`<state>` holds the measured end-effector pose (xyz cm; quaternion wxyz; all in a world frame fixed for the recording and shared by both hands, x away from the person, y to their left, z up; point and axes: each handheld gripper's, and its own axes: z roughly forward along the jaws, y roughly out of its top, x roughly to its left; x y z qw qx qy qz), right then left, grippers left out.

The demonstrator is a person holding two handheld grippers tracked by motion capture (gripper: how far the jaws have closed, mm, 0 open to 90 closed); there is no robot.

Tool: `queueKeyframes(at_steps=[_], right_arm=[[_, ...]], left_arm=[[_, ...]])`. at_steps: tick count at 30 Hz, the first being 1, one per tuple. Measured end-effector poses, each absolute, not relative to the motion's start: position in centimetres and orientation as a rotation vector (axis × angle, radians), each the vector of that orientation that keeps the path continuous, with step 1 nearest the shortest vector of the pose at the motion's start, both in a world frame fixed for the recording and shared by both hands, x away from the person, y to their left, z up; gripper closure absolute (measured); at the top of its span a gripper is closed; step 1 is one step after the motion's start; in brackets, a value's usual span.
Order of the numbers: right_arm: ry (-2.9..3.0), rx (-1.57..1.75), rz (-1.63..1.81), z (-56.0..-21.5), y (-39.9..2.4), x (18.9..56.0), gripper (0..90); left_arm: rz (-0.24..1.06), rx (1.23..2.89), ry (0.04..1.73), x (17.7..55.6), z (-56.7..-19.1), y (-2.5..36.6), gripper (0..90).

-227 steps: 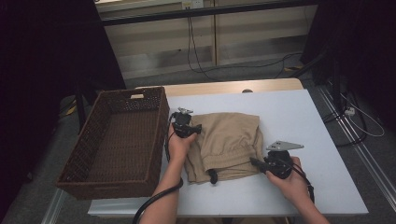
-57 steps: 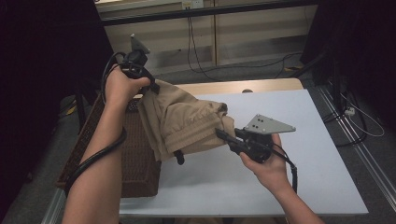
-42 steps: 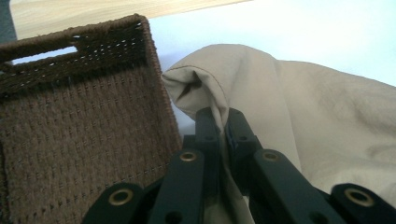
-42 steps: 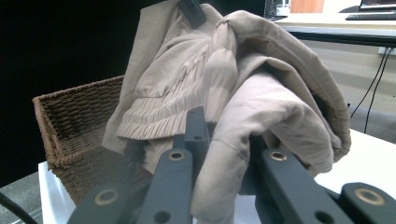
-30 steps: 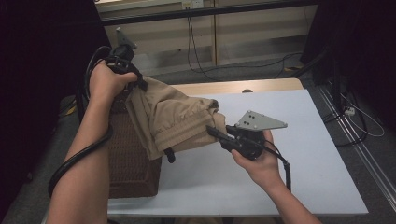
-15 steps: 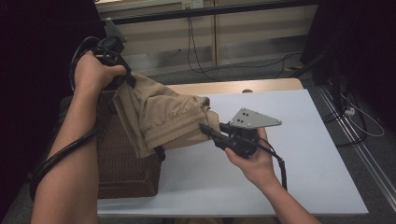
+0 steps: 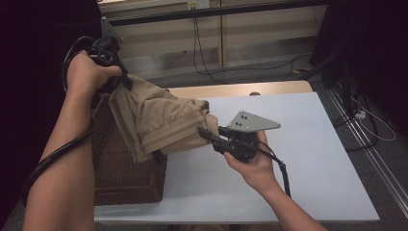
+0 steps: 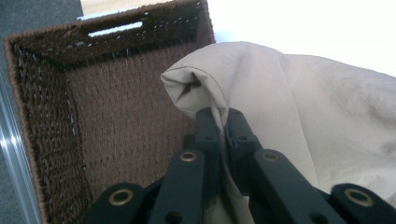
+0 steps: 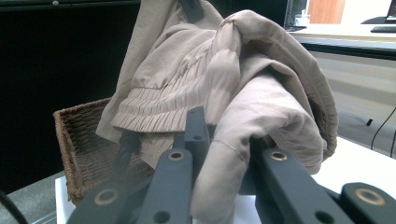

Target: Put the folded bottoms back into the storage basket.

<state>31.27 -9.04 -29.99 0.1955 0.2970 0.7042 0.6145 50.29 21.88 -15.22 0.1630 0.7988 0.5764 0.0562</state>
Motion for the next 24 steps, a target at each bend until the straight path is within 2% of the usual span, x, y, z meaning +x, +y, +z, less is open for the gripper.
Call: queueKeyframes(at_steps=[24], right_arm=[[2.014, 0.800, 1.735, -30.7, -5.5, 32.0, 80.0]], left_arm=[[0.096, 2.281, 1.742, 51.1, -16.3, 25.6, 86.2]])
